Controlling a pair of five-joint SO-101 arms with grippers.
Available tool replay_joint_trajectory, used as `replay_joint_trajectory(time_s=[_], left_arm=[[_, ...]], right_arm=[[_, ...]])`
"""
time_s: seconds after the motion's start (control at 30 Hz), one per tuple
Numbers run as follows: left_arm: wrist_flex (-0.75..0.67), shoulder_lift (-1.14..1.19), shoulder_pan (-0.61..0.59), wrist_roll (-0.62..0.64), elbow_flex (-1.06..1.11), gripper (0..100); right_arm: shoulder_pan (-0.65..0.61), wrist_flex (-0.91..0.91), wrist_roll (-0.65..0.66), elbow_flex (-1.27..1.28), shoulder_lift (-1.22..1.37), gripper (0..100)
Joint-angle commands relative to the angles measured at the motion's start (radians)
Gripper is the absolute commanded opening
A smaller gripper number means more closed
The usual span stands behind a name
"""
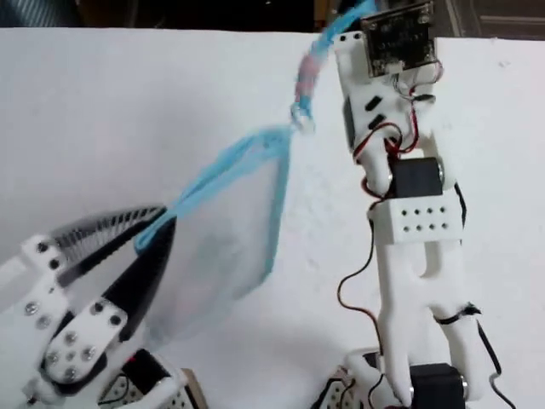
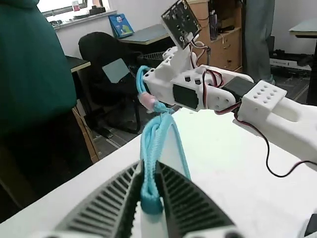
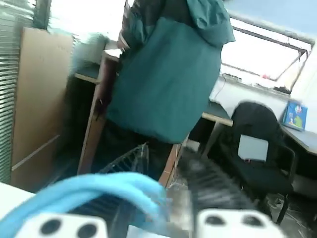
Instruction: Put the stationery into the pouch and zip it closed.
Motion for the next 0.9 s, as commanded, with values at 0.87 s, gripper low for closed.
replay_joint_trajectory(time_s=[0.87], left_arm=[[0.028,0.059,0.007,-0.008,0.0,2]], right_arm=[[-0.076,-0.183,0.014,-0.011,-0.239,18.7]])
